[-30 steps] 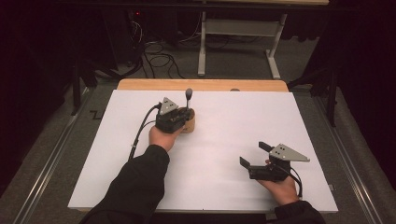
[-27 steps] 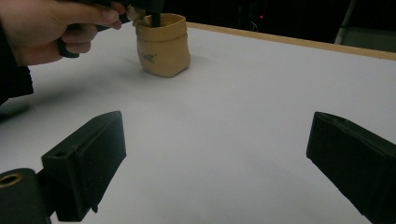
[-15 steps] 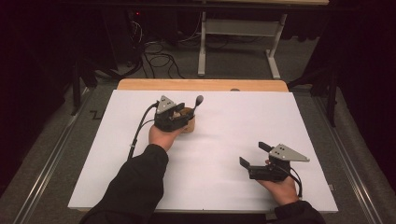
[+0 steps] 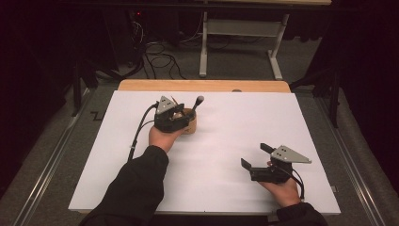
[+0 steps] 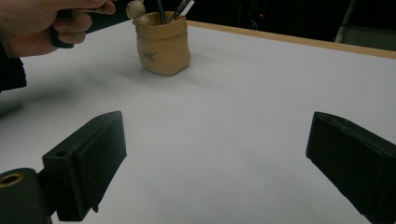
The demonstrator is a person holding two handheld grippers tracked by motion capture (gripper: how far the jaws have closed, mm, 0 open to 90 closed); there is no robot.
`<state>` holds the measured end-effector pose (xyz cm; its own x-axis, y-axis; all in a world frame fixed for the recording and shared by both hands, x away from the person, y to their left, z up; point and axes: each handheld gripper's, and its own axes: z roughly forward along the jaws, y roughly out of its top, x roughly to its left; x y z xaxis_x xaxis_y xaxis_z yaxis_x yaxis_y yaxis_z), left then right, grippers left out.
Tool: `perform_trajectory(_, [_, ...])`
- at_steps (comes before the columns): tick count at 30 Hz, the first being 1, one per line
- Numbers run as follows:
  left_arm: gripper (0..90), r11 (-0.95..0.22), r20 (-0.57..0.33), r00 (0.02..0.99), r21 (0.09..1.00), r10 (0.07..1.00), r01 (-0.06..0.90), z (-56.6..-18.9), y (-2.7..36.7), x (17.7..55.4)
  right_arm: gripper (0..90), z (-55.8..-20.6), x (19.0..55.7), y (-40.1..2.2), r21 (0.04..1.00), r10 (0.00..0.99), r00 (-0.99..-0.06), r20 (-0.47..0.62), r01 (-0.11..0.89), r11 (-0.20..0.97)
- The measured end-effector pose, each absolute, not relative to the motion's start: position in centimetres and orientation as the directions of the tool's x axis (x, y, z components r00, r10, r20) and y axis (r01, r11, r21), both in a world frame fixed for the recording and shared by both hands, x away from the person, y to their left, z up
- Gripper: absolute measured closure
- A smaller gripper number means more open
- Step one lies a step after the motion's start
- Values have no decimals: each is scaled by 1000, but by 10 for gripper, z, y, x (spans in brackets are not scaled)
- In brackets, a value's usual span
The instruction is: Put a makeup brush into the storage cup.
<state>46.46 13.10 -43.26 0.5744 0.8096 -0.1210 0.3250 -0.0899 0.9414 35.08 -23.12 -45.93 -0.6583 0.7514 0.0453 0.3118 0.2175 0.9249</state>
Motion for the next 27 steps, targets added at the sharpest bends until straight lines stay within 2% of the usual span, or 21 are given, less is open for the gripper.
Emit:
perform_trajectory(18, [425, -102, -119, 579, 937, 806, 335, -429, 134, 457, 56, -460, 351, -231, 924, 752, -658, 44, 314, 220])
perform_trajectory(27, [366, -102, -113, 574, 939, 811, 329, -429, 139, 452, 56, -460, 351, -231, 923, 752, -658, 43, 314, 222])
